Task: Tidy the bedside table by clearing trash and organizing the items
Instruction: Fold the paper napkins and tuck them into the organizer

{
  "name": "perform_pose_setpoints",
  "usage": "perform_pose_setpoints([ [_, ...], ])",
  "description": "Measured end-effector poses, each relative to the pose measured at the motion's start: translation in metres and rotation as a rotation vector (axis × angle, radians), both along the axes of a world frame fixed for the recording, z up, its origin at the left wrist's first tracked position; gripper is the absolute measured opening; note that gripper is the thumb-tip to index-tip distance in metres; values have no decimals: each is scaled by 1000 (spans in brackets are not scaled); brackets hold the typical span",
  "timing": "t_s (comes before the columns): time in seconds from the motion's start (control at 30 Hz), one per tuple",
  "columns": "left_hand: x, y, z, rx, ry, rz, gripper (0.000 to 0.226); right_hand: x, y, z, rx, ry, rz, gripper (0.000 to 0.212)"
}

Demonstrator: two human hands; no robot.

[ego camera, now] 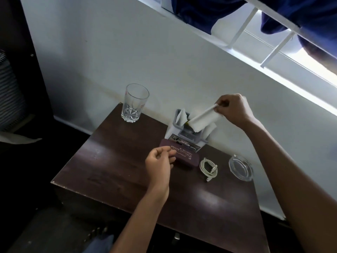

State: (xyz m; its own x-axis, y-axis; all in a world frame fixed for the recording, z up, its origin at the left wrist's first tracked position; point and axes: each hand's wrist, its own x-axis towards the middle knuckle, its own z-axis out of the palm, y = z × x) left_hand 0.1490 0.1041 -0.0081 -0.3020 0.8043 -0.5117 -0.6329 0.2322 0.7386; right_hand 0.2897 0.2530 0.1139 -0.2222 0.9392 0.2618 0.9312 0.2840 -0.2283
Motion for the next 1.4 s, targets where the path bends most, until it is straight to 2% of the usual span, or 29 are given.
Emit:
perform_pose_setpoints([
  [0.2,-3,1,0,-14,1,-16,22,-16,15,-21,-75,-108,34,12],
  [0.57,1,-1,1,-39,1,-64,23,-33,20,-53,-120,-311,93,23],
  [0.7,1,0,1,-44,-5,-75,23,-26,19,-68,-138,-315,72,25],
  [0.77,1,0,1,-42,-2,-77,23,-20,18,-72,-148,-278,60,26],
  [0.83,1,0,1,-40,6,-83,23,-12,17,-71,-150,-157,32,27],
  [0.93,1,-1,1,-40,20,-91,23,2,8,-62,-40,255,-42,25],
  [1.0,1,-2,1,-41,28,-95,23,14,0,-60,69,516,-205,17],
  [1.07,3,-2,0,-42,36,-102,22,28,-4,-66,101,638,-397,17],
  [1.13,5,-3,0,-41,47,-112,22,37,-5,-76,28,673,-450,16],
  [1.2,6,-3,0,-39,57,-119,22,37,-5,-83,-75,660,-406,14],
  [1.4,11,-4,0,-45,85,-141,21,21,2,-90,-130,460,-373,45],
])
